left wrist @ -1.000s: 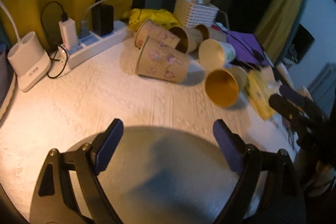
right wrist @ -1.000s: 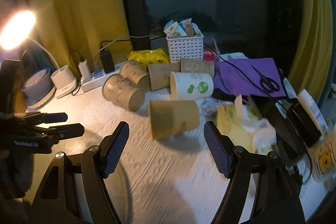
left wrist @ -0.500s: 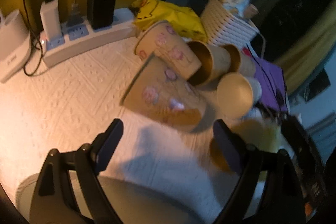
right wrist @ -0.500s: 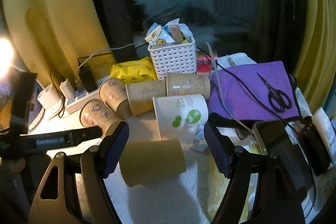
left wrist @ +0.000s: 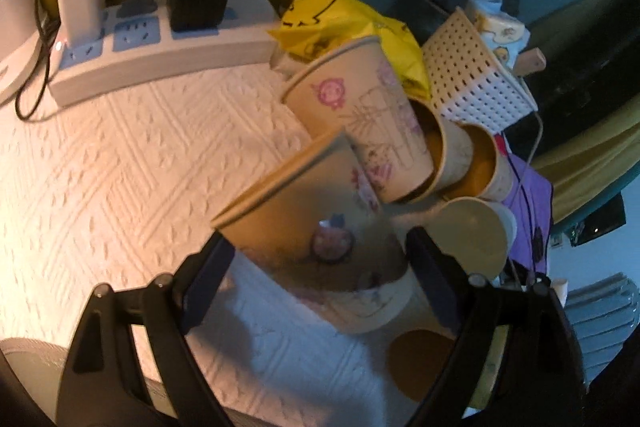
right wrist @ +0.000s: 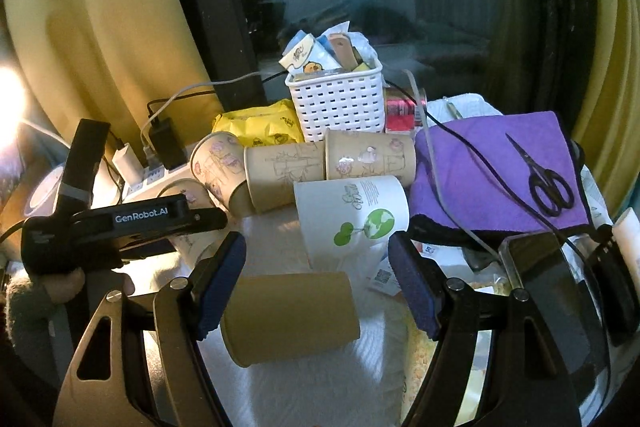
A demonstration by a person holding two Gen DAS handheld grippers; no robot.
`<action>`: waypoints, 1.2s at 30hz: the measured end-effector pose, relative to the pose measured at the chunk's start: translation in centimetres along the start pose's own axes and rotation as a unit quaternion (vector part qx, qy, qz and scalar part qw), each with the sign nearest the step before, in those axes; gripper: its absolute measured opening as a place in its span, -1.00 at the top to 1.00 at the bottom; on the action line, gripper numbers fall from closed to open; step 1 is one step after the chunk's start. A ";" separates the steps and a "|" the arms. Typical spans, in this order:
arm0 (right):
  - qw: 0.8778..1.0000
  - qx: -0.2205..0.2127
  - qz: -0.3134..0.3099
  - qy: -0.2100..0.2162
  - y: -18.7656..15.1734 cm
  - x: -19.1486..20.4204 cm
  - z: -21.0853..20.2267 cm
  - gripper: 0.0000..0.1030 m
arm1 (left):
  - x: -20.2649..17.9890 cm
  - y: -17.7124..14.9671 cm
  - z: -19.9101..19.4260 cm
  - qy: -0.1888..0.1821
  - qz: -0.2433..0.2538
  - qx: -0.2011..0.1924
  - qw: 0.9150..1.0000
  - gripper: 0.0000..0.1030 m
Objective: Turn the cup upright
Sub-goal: 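Close the left tool on the cartoon cup and lift it, then rotate the held cup upright with the left tool over the mat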
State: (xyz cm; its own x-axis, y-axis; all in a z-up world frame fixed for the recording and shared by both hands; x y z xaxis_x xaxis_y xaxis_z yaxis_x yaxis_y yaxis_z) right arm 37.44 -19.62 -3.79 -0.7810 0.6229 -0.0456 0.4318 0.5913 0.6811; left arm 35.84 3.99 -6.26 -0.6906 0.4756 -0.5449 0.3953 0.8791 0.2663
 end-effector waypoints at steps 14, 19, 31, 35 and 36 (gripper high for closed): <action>1.000 0.003 -0.012 -0.006 -0.4 2.8 -2.4 -0.49 | 1.4 -2.3 -4.5 -0.027 0.092 0.010 0.995 -0.28; 1.000 0.003 -0.018 -0.005 -0.7 4.9 -3.9 -0.49 | 2.5 -4.4 -8.1 -0.045 0.140 -0.003 0.989 -0.28; 0.999 0.002 -0.043 0.019 -2.3 13.0 -8.2 -0.49 | 8.1 -8.9 -14.9 -0.069 0.254 -0.044 0.964 -0.28; 0.997 0.001 -0.047 0.053 -3.3 16.0 -9.8 -0.49 | 10.2 -11.4 -17.4 -0.091 0.295 -0.056 0.950 -0.28; 0.997 0.001 -0.047 0.059 -3.5 16.6 -10.1 -0.49 | 10.6 -11.9 -17.8 -0.096 0.303 -0.060 0.946 -0.28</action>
Point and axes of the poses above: each gripper's, at about its wrist camera, not at the fingertips, and z roughly the way its jaws point, x to its left, y to its top, the point moved 1 cm from there along z, roughly the way its jaws point, and after that the axes turned 15 degrees about -z, right-handed, at the moved point
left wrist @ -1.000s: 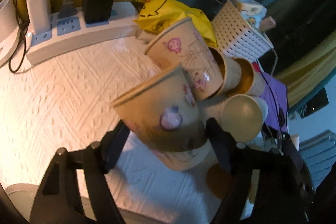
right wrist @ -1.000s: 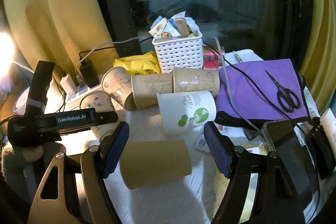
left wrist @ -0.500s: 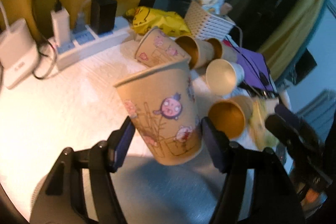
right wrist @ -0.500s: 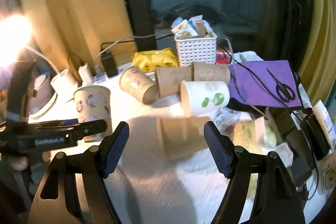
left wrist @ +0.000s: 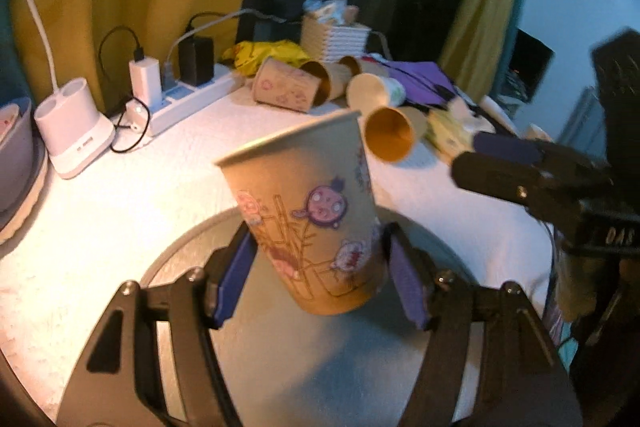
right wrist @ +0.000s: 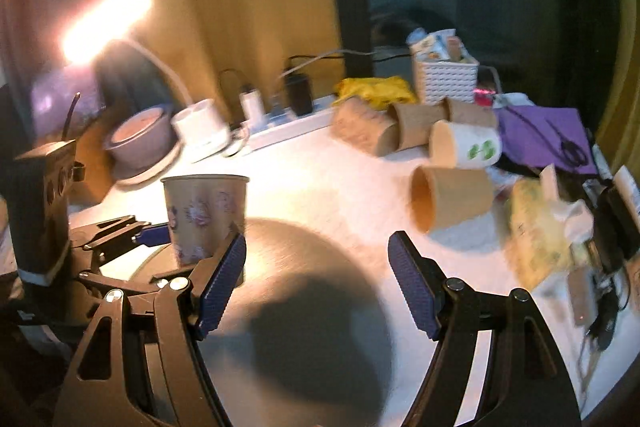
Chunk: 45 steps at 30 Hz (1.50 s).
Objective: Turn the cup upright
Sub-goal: 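Rotate the held cup upright with the left tool over the mat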
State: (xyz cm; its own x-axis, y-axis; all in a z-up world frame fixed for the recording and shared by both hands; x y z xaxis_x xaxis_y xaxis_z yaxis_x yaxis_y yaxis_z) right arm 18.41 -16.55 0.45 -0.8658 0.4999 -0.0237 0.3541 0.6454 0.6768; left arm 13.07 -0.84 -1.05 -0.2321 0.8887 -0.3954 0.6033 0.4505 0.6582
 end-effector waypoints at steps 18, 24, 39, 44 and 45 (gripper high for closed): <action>0.990 -0.014 0.001 0.138 -3.6 10.9 -4.1 -0.54 | -0.6 -7.9 -7.7 -0.103 0.137 -0.064 0.983 -0.28; 0.988 -0.010 -0.014 0.151 -3.9 11.9 -4.1 -0.55 | -1.2 -8.9 -8.8 -0.106 0.165 -0.078 0.977 -0.28; 0.984 0.002 0.020 0.175 -4.8 10.9 -3.4 -0.53 | -3.1 -11.2 -11.0 -0.107 0.227 -0.133 0.959 -0.28; 0.981 -0.003 0.051 0.185 -4.8 10.0 -3.4 -0.53 | -3.2 -11.4 -10.6 -0.104 0.236 -0.130 0.957 -0.28; 0.981 -0.005 0.058 0.185 -4.8 9.7 -3.4 -0.53 | -3.2 -11.5 -10.6 -0.103 0.237 -0.130 0.957 -0.28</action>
Point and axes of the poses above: each gripper's, at about its wrist camera, not at the fingertips, and z roughly the way its jaws point, x to its left, y to its top, the point moved 1 cm from there along z, roughly the way its jaws point, and after that the axes turned 15 degrees about -z, right-handed, at the moved point
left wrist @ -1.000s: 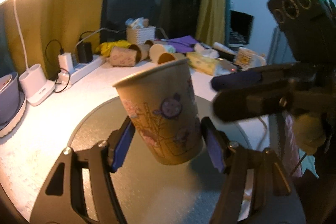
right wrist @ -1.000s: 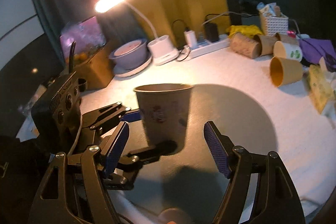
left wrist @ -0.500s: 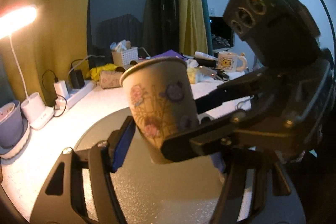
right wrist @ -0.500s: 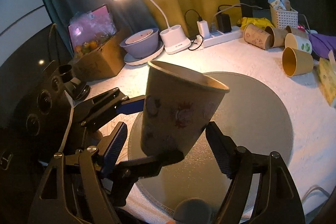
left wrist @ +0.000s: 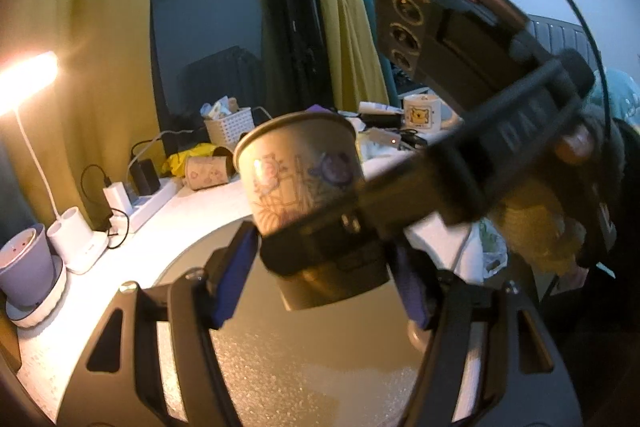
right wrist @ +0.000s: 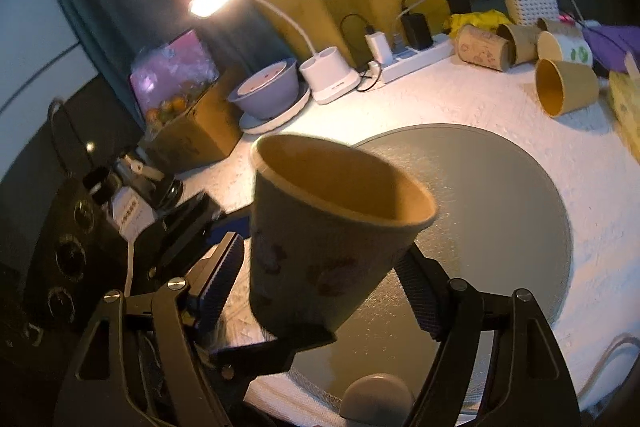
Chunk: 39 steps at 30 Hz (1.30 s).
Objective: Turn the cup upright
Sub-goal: 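Rotate the held cup upright with the left tool over the mat, then lower the upright cup onto the grey mat with the left tool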
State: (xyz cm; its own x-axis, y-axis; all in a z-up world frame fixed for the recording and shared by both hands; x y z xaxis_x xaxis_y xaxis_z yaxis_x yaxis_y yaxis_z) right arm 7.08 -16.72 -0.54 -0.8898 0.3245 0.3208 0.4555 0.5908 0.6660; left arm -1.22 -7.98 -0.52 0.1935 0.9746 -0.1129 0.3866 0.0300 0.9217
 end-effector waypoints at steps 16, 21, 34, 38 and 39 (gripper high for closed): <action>0.991 -0.028 -0.041 -0.124 1.9 0.5 -0.7 -0.45 | 2.4 0.3 0.7 -0.005 -0.057 0.034 0.998 -0.45; 0.971 -0.035 -0.083 -0.222 2.7 0.4 0.8 -0.45 | 5.6 0.6 1.1 0.009 -0.130 0.051 0.990 -0.45; 0.951 0.000 -0.132 -0.279 3.0 -1.6 8.0 -0.45 | 12.7 0.3 1.0 0.093 -0.280 0.051 0.954 -0.45; 0.946 0.007 -0.140 -0.293 3.6 -1.8 8.6 -0.45 | 14.4 0.0 0.9 0.119 -0.310 0.052 0.942 -0.45; 0.944 0.010 -0.144 -0.295 3.7 -1.8 8.7 -0.45 | 14.8 0.0 1.0 0.124 -0.314 0.052 0.940 -0.45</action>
Point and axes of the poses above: each gripper's, at about its wrist camera, not at the fingertips, and z roughly the way its jaws point, x to its left, y to its top, the point moved 1 cm from there along z, roughly the way its jaws point, and after that the axes turned 15 degrees about -z, right-handed, at the moved point
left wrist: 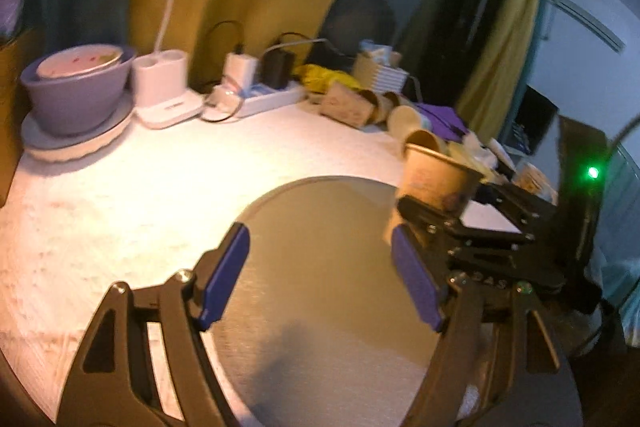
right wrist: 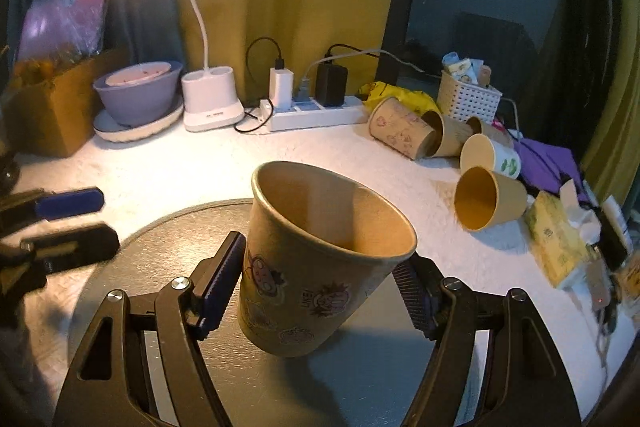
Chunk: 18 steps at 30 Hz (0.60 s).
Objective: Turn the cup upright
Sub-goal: 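Lower the upright cup onto the grey mat with the left tool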
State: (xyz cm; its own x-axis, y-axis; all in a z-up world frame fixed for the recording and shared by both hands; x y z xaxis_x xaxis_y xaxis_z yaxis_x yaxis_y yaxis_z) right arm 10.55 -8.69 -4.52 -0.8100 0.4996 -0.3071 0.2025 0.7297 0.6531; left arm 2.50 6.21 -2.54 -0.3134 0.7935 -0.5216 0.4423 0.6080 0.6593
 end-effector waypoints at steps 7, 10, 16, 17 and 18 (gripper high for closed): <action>0.999 0.027 -0.020 -0.009 -0.4 0.7 0.6 -0.45 | 0.7 0.5 0.5 0.027 -0.005 -0.007 1.000 -0.45; 0.999 0.030 -0.019 -0.011 -0.6 0.7 0.5 -0.45 | 0.7 0.4 0.6 0.037 0.001 -0.008 0.999 -0.45; 0.999 0.040 -0.021 -0.015 -1.0 0.7 0.4 -0.46 | 0.8 0.2 1.0 0.050 0.004 -0.005 0.999 -0.45; 0.999 0.043 -0.022 -0.012 -1.1 0.8 0.4 -0.47 | 0.7 0.1 1.1 0.052 0.006 -0.005 0.999 -0.45; 0.999 0.045 -0.022 -0.010 -1.2 0.8 0.4 -0.47 | 0.7 0.1 1.1 0.053 0.007 -0.005 0.999 -0.45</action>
State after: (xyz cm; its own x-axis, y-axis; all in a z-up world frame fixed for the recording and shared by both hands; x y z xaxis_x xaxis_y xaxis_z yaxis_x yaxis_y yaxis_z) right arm 9.84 -8.98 -5.84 -0.8084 0.4746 -0.3483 0.2168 0.7900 0.5735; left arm 3.24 6.78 -3.43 -0.3940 0.7999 -0.4527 0.4398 0.5966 0.6713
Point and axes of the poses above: each gripper's, at about its wrist camera, not at the fingertips, and z roughly the way its jaws point, x to its left, y to its top, the point moved 1 cm from there along z, roughly the way its jaws point, and after that the axes turned 15 degrees about -z, right-handed, at the moved point
